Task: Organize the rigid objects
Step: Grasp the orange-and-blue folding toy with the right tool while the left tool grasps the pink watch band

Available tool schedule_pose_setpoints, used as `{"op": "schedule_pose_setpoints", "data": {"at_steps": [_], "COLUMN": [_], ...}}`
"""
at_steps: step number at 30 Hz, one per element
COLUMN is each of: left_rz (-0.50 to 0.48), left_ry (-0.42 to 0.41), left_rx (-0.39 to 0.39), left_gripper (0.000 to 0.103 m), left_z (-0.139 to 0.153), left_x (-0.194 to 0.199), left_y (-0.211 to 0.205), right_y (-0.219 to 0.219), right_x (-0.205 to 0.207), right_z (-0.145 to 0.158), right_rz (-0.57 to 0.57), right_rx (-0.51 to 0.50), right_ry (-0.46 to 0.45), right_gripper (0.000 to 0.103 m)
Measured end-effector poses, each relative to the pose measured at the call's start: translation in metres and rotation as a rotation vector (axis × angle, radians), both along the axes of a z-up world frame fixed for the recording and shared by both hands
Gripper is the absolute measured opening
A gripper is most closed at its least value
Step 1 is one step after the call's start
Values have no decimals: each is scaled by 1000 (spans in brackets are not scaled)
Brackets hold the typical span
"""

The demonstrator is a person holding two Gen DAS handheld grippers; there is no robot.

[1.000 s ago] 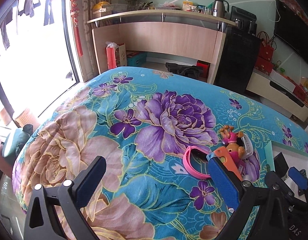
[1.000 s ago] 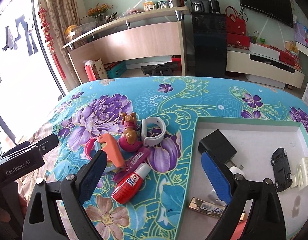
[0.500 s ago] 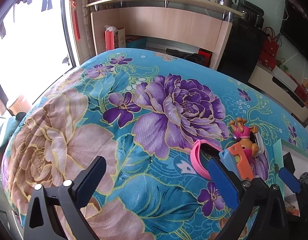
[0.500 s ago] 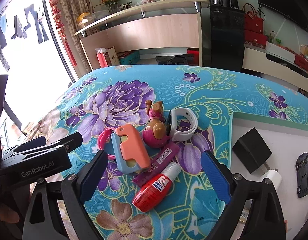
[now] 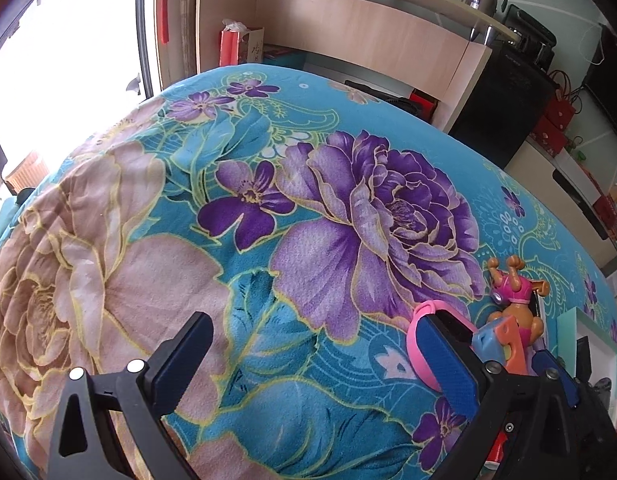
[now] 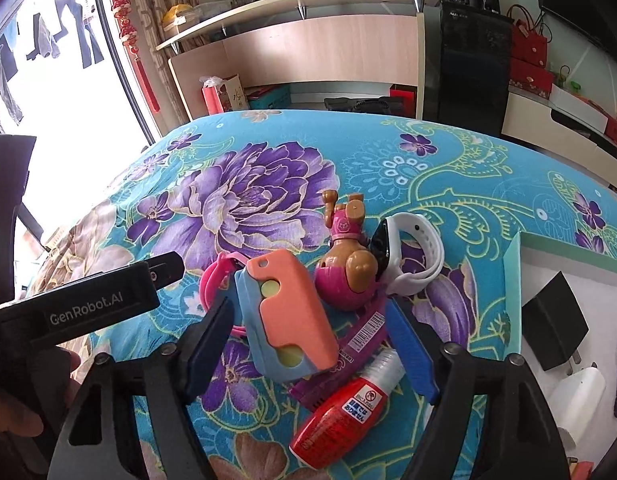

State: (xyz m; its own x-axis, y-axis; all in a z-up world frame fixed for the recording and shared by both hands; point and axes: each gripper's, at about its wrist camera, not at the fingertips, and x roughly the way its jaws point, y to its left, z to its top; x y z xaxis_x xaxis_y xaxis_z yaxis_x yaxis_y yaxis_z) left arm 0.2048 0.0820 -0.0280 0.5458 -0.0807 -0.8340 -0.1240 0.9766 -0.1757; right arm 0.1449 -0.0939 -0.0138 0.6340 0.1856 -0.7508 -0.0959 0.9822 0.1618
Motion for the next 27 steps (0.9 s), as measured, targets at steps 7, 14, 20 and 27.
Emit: {"op": "schedule_pose_setpoints", "data": {"at_steps": [7, 14, 20, 27], "left_rz": [-14, -41, -67, -84], "left_ry": [7, 3, -5, -8], "left_rx": [-21, -25, -18, -7], "left_gripper": [103, 103, 103, 103], "left_z": [-4, -1, 2, 3], "left_x": [0, -1, -1, -3], "left_y": [-1, -6, -12, -16], "right_y": [9, 8, 4, -4], "right_x": [5, 3, -1, -7], "right_z": [-7, -5, -3, 0], "right_rz": [12, 19, 29, 19], "right_rx": [-12, 14, 35, 58], "right_ry": [16, 11, 19, 24], "right_gripper": [72, 54, 48, 46]}}
